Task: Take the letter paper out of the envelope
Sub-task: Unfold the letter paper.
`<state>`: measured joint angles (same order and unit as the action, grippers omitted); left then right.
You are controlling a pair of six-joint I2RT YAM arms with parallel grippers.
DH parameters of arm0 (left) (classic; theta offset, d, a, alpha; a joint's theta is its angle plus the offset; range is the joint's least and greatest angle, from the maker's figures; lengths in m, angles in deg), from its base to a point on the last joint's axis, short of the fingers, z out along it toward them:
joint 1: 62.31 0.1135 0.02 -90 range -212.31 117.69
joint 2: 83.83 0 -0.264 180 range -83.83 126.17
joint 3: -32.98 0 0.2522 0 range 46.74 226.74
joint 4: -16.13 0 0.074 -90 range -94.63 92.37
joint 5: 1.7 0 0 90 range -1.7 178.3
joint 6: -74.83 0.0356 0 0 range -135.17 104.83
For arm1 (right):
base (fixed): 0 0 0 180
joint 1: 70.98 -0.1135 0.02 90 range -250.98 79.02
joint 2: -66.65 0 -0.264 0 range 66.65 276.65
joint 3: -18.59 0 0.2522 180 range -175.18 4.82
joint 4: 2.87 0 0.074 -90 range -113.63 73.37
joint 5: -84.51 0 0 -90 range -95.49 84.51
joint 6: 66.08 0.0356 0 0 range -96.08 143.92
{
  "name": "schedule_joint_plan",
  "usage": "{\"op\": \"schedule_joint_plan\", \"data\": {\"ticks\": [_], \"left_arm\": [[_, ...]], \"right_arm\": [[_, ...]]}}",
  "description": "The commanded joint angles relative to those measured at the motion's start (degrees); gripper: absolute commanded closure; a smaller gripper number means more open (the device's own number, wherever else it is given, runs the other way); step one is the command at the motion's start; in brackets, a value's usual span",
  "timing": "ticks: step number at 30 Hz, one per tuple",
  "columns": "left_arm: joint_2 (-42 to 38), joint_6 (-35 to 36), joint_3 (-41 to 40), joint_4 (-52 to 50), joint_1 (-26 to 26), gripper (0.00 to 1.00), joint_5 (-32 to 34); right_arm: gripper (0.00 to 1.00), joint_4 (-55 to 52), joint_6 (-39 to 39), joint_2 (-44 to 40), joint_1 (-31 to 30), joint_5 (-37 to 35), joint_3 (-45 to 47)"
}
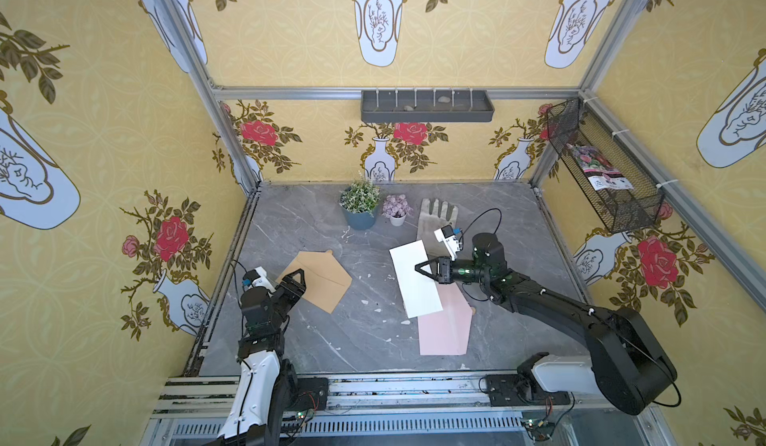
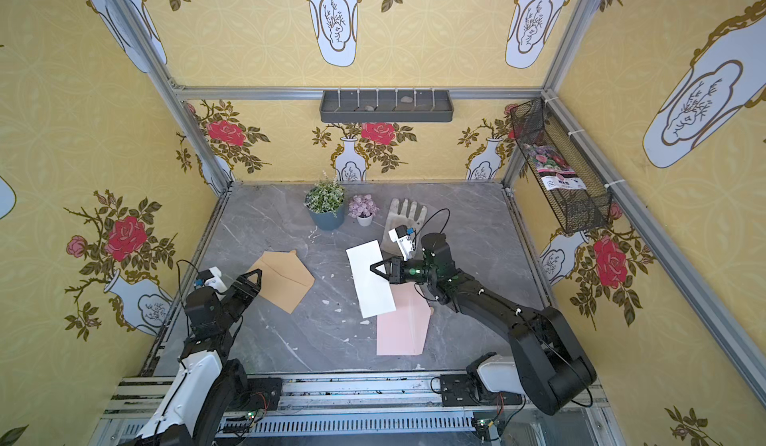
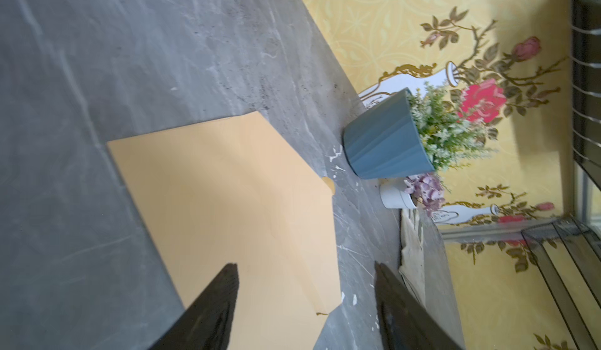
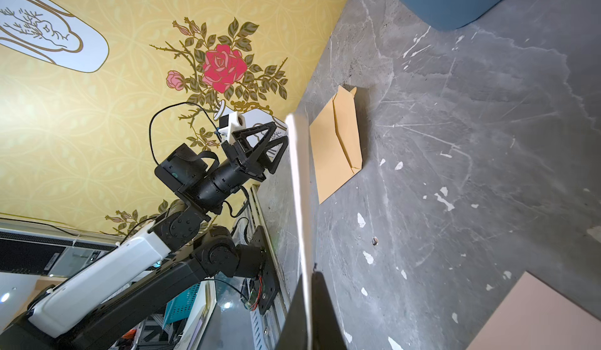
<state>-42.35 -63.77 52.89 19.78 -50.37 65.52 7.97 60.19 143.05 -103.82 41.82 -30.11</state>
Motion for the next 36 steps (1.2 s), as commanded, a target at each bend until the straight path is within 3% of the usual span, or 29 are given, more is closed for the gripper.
{"op": "schedule_joint_plan", "data": {"ticks": [1,5,9,16,21,36], "left_arm": [[1.55,4.45,1.54,6.91,-4.35,0.37,-5.47],[6.74,8.82,3.77,13.51,-13.94,0.38,-7.06],[13.55,11.49,6.72,20.46,-20.94,0.37,-13.54],[18.88,11.27,7.54,31.82,-25.61,0.36,-22.32],[20.17,14.09,8.88,32.85,-30.76,0.36,-24.36],[24.01,14.38,11.05,35.41,-34.56,0.45,-28.83]], "right_arm": [[1.00,7.74,2.72,2.24,0.06,2.55,-1.40],[1.00,7.82,2.78,5.16,-0.64,3.58,-4.60],[1.00,6.36,2.31,6.42,-1.37,3.14,-7.11],[1.00,5.02,2.26,5.80,-2.31,2.17,-8.74],[1.00,5.45,3.50,4.89,-2.22,2.35,-9.85],[1.00,9.76,6.79,4.73,-2.40,3.75,-12.00]]}}
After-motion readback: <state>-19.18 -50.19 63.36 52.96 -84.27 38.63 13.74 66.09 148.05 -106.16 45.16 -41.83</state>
